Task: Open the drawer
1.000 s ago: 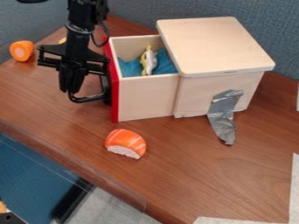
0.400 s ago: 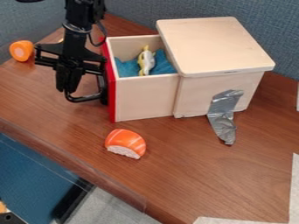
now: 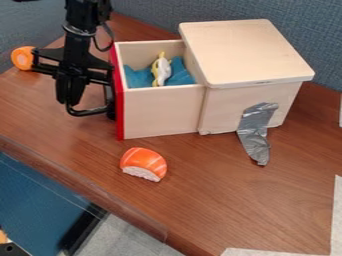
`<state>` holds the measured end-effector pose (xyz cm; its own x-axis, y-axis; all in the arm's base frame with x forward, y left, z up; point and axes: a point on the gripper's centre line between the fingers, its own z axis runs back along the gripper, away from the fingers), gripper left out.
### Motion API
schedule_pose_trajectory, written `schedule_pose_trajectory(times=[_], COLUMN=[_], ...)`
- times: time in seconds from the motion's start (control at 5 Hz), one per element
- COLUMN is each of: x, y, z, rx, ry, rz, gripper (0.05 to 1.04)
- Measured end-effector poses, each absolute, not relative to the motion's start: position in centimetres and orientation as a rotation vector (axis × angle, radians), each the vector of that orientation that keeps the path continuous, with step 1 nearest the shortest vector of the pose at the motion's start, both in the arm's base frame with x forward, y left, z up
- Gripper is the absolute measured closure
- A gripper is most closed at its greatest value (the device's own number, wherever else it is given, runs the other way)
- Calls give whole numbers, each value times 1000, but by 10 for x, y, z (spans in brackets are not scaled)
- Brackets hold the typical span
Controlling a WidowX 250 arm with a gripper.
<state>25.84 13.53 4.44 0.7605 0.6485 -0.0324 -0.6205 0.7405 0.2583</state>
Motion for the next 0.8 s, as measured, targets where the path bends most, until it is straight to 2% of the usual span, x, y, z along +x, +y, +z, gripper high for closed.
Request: schedule_pose_trajectory(times=[0.2,0.6,0.8], x=[256,256,256], y=[135,135,135], z=[45,45,45], rx=[241,241,241], ry=[144,146,144], rz=[661,658,658], gripper=[706,115,79])
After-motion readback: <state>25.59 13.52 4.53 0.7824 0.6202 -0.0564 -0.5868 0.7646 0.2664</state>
